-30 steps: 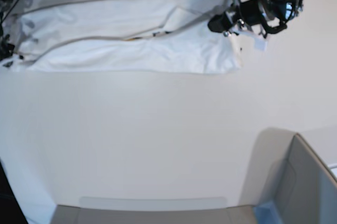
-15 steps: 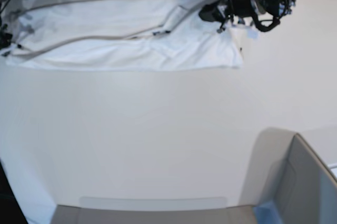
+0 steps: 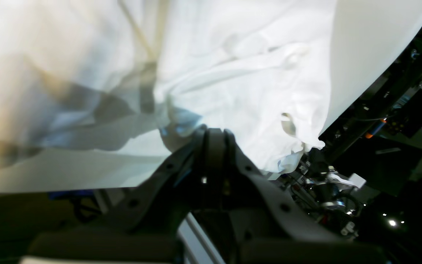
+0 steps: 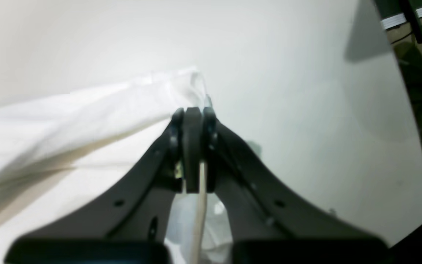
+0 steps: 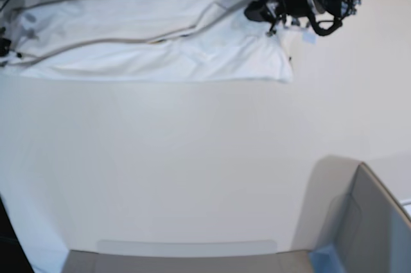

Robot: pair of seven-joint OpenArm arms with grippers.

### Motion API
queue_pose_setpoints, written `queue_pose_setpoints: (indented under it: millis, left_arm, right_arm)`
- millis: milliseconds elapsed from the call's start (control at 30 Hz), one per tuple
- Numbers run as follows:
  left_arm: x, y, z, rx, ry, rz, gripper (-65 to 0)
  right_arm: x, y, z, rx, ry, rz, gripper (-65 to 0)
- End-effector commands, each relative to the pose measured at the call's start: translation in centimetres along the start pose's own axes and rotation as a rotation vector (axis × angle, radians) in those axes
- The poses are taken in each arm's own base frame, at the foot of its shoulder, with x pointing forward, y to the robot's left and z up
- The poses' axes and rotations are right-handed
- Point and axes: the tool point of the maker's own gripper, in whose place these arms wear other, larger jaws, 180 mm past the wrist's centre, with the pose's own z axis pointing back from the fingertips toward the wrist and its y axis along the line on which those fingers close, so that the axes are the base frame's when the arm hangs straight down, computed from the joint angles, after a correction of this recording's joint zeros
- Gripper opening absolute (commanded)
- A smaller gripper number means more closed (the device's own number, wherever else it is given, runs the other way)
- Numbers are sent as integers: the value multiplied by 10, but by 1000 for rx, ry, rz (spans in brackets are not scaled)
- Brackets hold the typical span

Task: Layout the t-shirt on the table in an organized manner, then fold the t-shirt properly
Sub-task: 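Release the hem and move both grippers to the folded strip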

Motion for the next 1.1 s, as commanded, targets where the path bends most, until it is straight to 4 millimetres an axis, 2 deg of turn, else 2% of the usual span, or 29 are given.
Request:
queue_pose_setpoints:
  millis: [0,33,100,200,333,567,700,833,967,1033,1067]
  left_arm:
    - [-25,-5,3,-18,129,96,-650]
    - [-26,-5,3,-18,130,98,-650]
    - [-27,-3,3,-14,129,103,-642]
    - [-29,5,4,-1,127,124,-550]
    - [-32,10,4,10,130,134,-519]
    - [-33,17,6,21,123,153,-521]
    - [-2,28,27,19,5,203,-521]
    - [34,39,54,16,-152,245,-521]
    - [43,37,61,5,-187,248,-521]
    - [43,35,59,-4,-186,249,-521]
    - [44,27,55,-20,-180,234,-521]
  right_arm:
    - [16,-4,5,-9,-46,19,-650]
    - [15,-3,5,-8,-44,18,-649]
    - [15,-3,5,-7,-45,17,-585]
    - [9,-5,7,-12,-34,26,-493]
    - [15,1,17,-7,-61,60,-421]
    - [20,14,25,10,-101,71,-415]
    - [35,26,40,23,-177,71,-415]
    - [57,34,68,16,-293,59,-415]
    - [72,49,86,32,-360,89,-415]
    - [68,59,82,56,-346,96,-415]
    - [65,66,80,73,-336,103,-415]
